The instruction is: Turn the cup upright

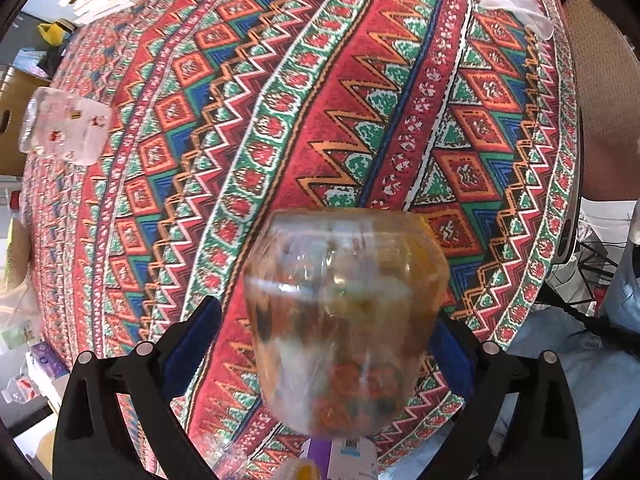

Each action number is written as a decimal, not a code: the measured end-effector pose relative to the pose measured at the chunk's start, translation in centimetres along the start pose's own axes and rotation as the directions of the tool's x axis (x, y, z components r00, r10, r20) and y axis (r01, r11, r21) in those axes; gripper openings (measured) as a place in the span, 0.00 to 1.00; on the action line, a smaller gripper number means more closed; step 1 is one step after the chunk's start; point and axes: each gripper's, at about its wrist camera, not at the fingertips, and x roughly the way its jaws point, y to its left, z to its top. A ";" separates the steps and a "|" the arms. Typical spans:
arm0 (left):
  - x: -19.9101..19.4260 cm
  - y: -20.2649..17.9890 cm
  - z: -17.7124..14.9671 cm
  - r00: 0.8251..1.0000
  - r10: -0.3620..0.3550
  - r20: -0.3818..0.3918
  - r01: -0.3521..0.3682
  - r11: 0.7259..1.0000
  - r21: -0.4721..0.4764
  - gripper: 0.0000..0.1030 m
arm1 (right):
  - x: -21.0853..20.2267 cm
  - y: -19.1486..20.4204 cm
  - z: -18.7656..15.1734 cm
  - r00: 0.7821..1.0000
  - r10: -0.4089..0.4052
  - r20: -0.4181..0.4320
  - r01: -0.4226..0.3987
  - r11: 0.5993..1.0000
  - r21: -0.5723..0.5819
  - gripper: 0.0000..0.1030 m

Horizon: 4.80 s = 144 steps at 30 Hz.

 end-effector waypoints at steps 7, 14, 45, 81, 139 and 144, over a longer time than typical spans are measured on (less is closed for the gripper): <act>-5.0 2.3 -3.2 0.993 0.010 0.121 -0.002 0.998 -0.066 0.91 | 0.2 1.4 0.1 0.998 0.049 -0.027 -0.051 0.995 -0.089 0.93; -10.8 2.7 -6.8 0.951 0.002 0.310 0.080 0.964 -0.252 0.92 | 1.4 4.0 -0.7 0.984 0.143 -0.104 -0.165 0.956 -0.242 0.93; -11.4 -3.7 -23.5 0.751 0.336 0.568 0.263 0.638 -0.724 0.93 | -1.0 11.3 -4.6 0.921 0.273 -0.278 -0.388 0.596 -0.703 0.93; -8.4 -1.2 -26.5 0.820 0.411 0.399 0.190 0.461 -0.867 0.93 | 4.2 21.5 -9.9 0.853 0.031 -0.521 -0.454 -0.448 -0.770 0.93; -9.3 -1.8 -26.7 0.794 0.372 0.481 0.277 0.483 -0.831 0.93 | 0.5 16.3 -2.9 0.825 0.342 -0.450 -0.500 0.073 -0.863 0.72; -9.4 -1.9 -26.8 0.788 0.363 0.498 0.292 0.491 -0.821 0.93 | -0.1 15.9 -1.0 0.792 0.456 -0.406 -0.556 0.263 -0.788 0.72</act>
